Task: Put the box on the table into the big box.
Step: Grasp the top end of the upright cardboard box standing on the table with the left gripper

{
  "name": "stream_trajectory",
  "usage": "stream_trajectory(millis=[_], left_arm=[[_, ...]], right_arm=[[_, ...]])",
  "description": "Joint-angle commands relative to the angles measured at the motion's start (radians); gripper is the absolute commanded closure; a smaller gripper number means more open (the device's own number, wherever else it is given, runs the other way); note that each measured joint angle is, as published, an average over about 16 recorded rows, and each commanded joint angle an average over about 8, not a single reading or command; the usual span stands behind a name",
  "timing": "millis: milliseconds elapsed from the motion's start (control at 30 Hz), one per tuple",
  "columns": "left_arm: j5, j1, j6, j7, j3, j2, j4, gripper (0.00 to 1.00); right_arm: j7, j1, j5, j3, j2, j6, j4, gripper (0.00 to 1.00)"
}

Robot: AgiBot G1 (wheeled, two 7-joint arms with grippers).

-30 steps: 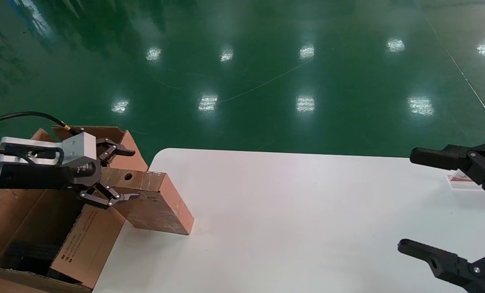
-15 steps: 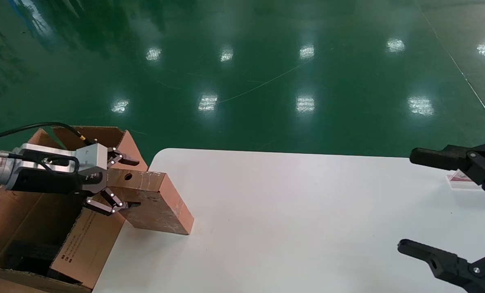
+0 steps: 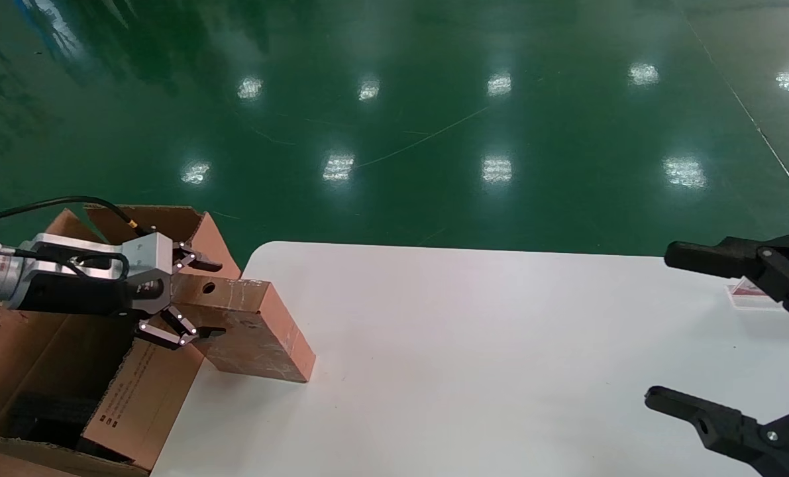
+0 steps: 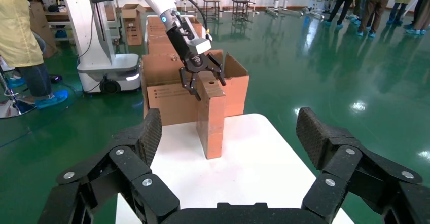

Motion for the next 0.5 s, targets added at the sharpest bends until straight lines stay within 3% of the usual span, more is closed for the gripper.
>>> stream_trajectory(millis=[33,500], left_arm=[[0.003,-0.012,0.002,0.008,0.003,0.004,0.016,1.0],[0.015,-0.06,0.006,0.063,0.025,0.029,0.087,1.0]], right_arm=[[0.0,0.0,0.0,0.0,0.0,0.0,0.0,1.0],[0.0,0.0,0.0,0.0,0.0,0.0,0.0,1.0]])
